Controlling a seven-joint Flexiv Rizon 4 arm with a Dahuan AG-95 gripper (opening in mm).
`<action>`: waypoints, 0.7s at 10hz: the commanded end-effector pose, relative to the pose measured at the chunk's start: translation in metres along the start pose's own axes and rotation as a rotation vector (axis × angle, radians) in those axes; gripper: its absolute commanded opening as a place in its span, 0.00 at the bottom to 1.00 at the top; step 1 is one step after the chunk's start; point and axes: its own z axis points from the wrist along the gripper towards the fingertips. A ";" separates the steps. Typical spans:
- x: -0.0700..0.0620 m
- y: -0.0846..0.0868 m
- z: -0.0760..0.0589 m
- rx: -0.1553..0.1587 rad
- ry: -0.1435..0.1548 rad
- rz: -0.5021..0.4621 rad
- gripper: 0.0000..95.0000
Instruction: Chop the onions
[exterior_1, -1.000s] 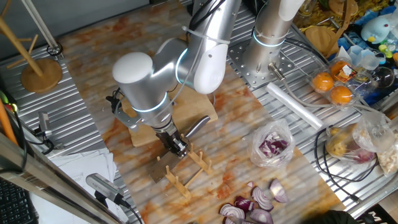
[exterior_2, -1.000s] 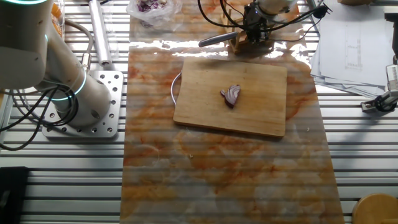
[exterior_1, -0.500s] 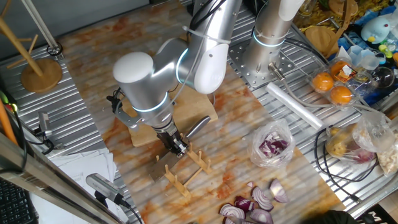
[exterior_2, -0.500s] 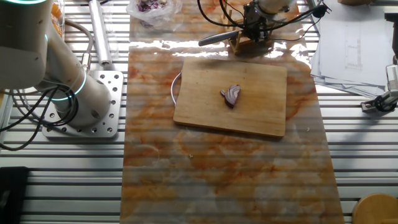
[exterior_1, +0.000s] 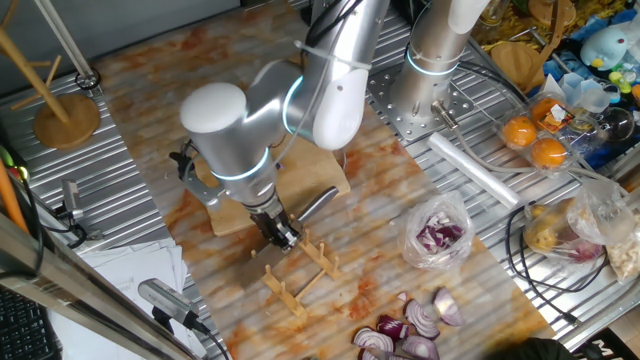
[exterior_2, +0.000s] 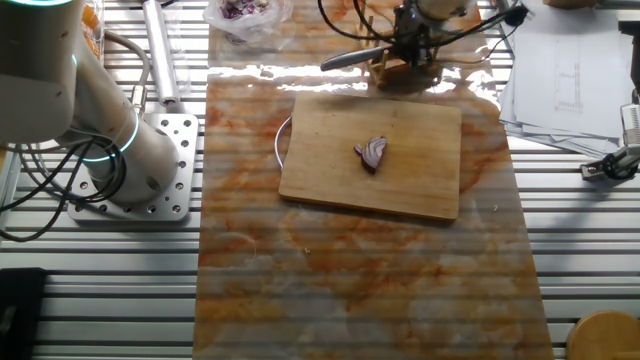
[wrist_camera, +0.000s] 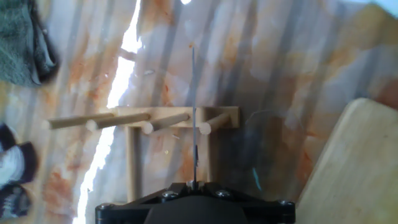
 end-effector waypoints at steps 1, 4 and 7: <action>-0.001 0.004 -0.034 0.014 -0.006 0.028 0.00; 0.005 0.019 -0.101 0.092 0.021 0.059 0.00; 0.023 -0.014 -0.143 0.152 0.037 0.081 0.00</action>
